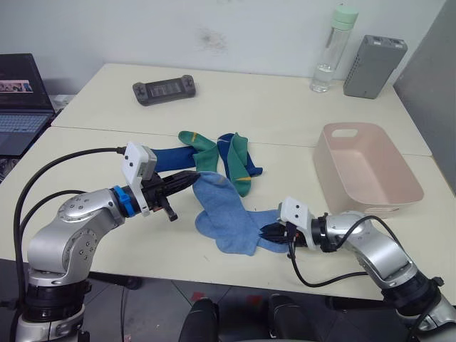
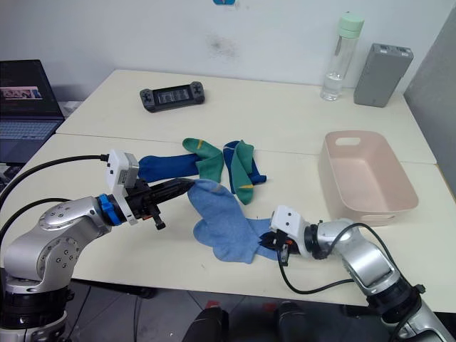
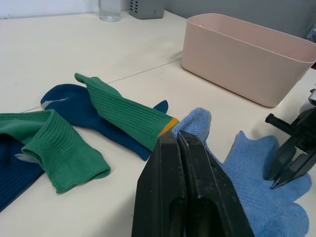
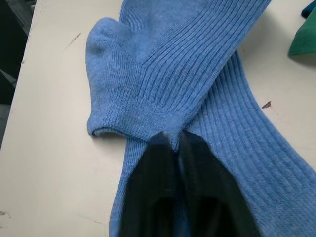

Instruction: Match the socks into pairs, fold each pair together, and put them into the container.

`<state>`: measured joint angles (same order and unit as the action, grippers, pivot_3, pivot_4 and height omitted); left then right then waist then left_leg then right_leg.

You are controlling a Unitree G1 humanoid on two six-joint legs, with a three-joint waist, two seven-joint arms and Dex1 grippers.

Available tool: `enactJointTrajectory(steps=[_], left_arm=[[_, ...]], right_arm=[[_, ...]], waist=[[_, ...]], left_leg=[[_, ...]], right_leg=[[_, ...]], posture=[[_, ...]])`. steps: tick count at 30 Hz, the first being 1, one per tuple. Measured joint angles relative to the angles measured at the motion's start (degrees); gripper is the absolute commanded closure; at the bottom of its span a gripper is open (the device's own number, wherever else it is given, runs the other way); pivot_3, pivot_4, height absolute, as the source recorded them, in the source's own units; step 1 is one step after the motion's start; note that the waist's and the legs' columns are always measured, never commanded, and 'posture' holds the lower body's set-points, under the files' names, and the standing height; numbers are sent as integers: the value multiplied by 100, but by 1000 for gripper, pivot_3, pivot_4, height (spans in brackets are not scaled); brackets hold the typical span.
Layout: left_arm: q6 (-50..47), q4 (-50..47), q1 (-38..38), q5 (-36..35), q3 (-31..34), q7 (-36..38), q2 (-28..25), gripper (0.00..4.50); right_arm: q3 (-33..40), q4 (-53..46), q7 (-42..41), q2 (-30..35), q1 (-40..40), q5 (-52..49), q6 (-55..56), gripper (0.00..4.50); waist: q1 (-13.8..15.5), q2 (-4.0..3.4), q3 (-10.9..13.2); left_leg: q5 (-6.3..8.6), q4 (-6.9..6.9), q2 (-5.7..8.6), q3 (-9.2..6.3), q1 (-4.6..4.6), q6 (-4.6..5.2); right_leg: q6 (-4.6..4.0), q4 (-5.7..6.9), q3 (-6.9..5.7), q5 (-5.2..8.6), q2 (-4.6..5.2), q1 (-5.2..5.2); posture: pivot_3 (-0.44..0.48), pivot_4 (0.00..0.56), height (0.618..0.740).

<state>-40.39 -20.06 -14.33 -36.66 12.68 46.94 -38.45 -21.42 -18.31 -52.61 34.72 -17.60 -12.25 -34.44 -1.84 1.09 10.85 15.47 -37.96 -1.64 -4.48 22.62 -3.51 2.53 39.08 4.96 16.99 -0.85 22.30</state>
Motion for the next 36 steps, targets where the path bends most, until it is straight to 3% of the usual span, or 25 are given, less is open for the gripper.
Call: enactJointTrajectory(steps=[8,16,24,29,36], left_arm=[[-102,-8,80,-154,61,-7,-95,4500],[-912,-679,775,-1270,847,-289,-278,4500],[-1210,-1507,1681,-1935,731,-1212,401,4500],[-989,-1615,2165,-1838,444,-1502,731,4500],[-161,-1272,2603,-901,-114,-1355,796,4500]], right_arm=[[417,-138,-169,61,-169,-612,-553,4481],[1000,-295,-998,1067,-977,-1503,-1458,4481],[791,195,-1867,1830,-1597,-1610,-1739,4481],[685,287,-2217,2113,-1870,-1586,-1769,4481],[6,973,-1956,1534,-1931,-907,-1334,4481]], waist=[[1,0,0],[-8,-1,0],[23,0,0],[0,0,0],[-3,-1,0]], left_leg=[[0,0,0,0,1,0],[1,3,-3,0,-1,2],[1,0,0,2,1,2],[1,1,-1,8,-4,2],[1,1,0,21,-9,1]], right_leg=[[0,0,1,0,0,0],[-1,-3,1,1,2,0],[-1,-5,3,0,7,-1],[-1,-6,8,0,5,-1],[-1,-6,20,1,0,0]], posture=[[0,150,740],[0,150,740],[0,150,740],[0,150,740],[0,150,740]])
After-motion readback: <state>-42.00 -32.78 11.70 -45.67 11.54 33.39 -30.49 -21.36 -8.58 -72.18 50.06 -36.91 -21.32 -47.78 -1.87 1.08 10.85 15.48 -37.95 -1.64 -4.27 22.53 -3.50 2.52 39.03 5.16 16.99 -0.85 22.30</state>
